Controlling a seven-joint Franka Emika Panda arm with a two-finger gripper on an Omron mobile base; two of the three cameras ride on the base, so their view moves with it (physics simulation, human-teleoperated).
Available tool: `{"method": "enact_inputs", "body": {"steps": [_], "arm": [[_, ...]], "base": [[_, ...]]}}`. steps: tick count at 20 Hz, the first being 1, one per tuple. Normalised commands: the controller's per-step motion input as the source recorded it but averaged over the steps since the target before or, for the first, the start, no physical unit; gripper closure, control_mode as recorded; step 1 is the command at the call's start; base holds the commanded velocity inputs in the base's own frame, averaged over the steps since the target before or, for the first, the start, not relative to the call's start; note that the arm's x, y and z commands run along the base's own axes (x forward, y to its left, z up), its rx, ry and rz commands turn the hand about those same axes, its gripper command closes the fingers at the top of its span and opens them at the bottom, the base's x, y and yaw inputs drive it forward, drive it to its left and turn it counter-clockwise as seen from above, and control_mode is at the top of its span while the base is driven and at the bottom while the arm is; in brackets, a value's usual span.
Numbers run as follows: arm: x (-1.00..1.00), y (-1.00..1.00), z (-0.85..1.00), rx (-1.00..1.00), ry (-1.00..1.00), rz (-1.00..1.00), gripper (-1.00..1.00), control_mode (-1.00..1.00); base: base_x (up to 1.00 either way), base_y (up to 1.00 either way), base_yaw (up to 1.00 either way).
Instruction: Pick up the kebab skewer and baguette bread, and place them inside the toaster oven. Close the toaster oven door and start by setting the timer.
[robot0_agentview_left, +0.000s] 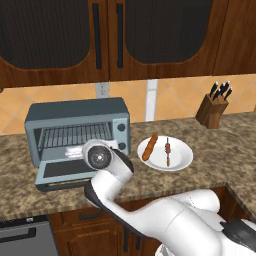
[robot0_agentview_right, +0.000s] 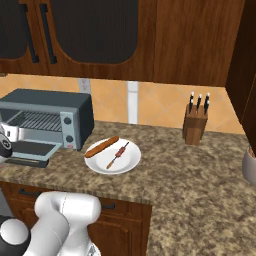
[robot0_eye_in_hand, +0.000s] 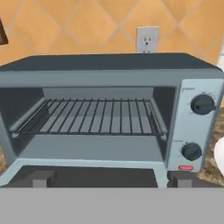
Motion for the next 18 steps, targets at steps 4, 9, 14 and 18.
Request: {"method": "enact_inputs", "body": {"steps": [4,9,14,18], "arm": [[0.37,-0.56,-0.07,0.0,0.0,-0.08,-1.0,-1.0],[0.27,-0.16,-0.14,-0.04,-0.1,-0.03,-1.0,-1.0],[0.14,0.13,-0.04,-0.05,-0.19,-0.02,-1.0,-1.0],[0.51,0.06,0.12,0.0,-0.01,-0.04,-1.0,-1.0]], "base": [[0.0,0.0,0.0],[0.0,0.0,0.0],[0.0,0.0,0.0],[0.0,0.0,0.0]]}}
